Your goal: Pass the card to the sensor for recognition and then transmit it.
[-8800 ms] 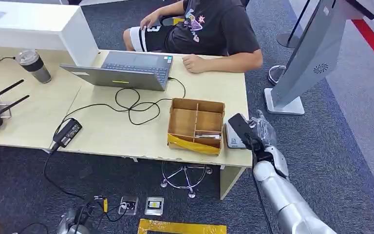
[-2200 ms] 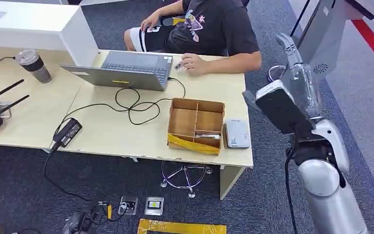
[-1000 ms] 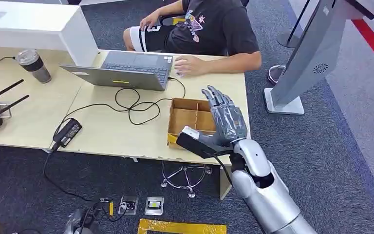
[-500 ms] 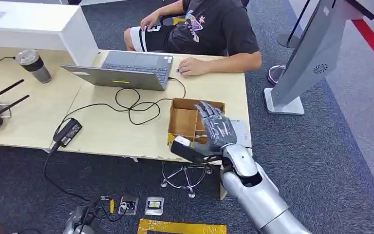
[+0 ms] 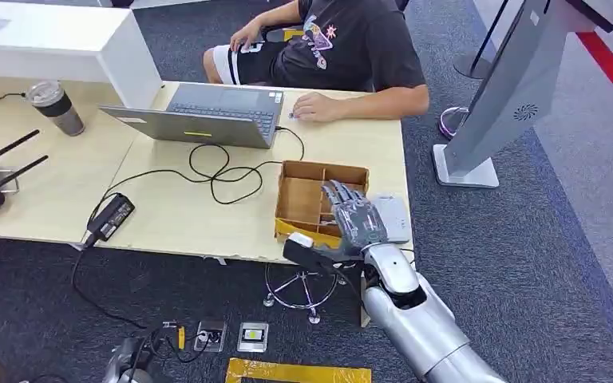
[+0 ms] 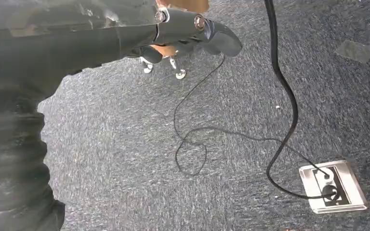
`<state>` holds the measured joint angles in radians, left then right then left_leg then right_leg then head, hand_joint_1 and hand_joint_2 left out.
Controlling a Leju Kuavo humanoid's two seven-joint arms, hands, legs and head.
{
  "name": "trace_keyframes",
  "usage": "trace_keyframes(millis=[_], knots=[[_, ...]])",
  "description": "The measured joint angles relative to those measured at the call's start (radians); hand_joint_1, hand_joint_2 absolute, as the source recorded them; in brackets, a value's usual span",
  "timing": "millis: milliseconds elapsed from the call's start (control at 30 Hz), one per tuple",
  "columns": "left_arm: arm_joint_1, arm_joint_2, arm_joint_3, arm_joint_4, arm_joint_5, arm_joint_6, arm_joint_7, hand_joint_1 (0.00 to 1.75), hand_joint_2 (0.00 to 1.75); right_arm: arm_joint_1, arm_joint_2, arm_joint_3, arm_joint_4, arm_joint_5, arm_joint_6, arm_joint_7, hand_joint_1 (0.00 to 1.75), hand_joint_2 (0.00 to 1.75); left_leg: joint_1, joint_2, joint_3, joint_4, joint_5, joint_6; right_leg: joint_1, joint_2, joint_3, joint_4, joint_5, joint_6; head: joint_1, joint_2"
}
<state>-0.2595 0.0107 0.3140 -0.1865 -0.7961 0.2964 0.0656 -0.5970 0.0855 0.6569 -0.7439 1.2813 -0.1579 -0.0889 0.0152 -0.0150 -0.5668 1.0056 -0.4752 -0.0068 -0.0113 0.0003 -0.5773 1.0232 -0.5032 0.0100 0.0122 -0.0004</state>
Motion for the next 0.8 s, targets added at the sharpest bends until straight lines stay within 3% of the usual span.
trace_keyframes(millis=[133,400,800], knots=[[0.0,0.0,0.0,0.0,-0.002,-0.001,0.0,0.0,1.75,0.001,-0.006,0.0,0.018,0.015,-0.015,0.04,0.0,1.75,0.0,0.0,0.0,0.0,0.0,0.0,0.0,0.0,0.0,0.0,0.0,0.0,0.0,0.0],[-0.001,0.0,0.0,0.0,-0.005,-0.001,0.0,0.0,1.75,-0.002,-0.015,0.0,0.058,0.016,-0.028,0.05,0.0,1.75,0.0,0.0,0.0,0.0,0.0,0.0,0.0,0.0,0.0,0.0,0.0,0.0,0.0,0.0],[-0.002,-0.001,0.0,0.0,-0.01,-0.003,0.0,0.0,1.75,-0.015,-0.018,0.0,0.101,0.015,-0.048,0.055,0.26,1.75,0.0,0.0,0.0,0.0,0.0,0.0,0.0,0.001,0.0,0.0,0.0,0.0,0.0,0.0]])
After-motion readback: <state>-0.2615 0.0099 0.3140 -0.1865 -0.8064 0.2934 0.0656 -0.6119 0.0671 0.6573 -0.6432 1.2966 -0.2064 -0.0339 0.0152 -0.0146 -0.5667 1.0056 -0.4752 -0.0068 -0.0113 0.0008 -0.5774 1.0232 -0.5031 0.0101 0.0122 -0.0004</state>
